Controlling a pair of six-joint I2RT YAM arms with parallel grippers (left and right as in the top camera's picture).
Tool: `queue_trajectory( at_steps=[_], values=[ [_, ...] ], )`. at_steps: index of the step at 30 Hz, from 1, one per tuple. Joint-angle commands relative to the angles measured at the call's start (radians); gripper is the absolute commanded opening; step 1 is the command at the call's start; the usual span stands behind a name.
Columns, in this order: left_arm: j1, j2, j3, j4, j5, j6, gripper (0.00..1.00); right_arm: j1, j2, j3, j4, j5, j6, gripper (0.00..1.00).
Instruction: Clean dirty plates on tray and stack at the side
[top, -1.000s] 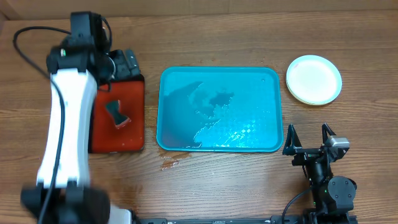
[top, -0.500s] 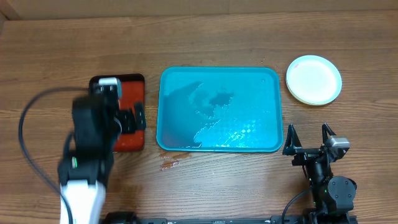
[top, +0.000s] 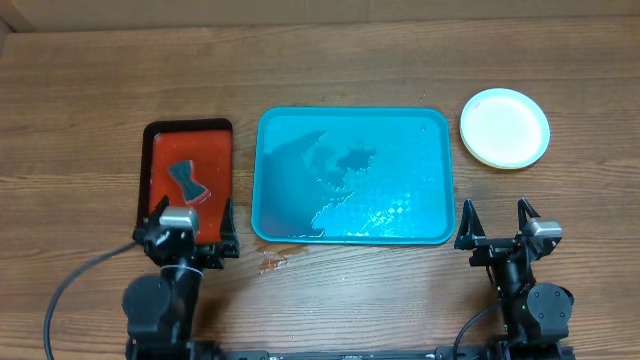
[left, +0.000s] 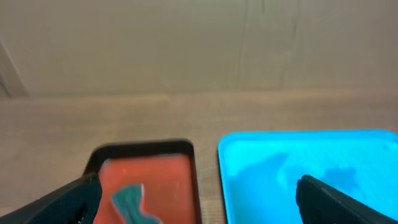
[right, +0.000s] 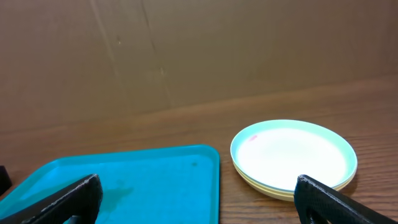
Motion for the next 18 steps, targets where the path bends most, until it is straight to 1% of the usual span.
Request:
queue_trajectory(
  at_steps=[1,9,14,18],
  values=[
    [0.005,-0.083,-0.066,0.047,0.001,0.018,1.00,-0.003,-0.011,-0.011,0.005,0.010,-0.003,1.00],
    [0.005,-0.215,-0.209,0.156,-0.009,-0.037,1.00,-0.003,-0.011,-0.011,0.005,0.010,-0.003,1.00],
    [0.005,-0.216,-0.278,0.247,-0.008,-0.076,0.99,-0.003,-0.011,-0.011,0.005,0.010,-0.003,1.00],
    [0.005,-0.216,-0.277,0.239,-0.018,-0.083,1.00,-0.003,-0.011,-0.011,0.005,0.010,-0.003,1.00]
  ],
)
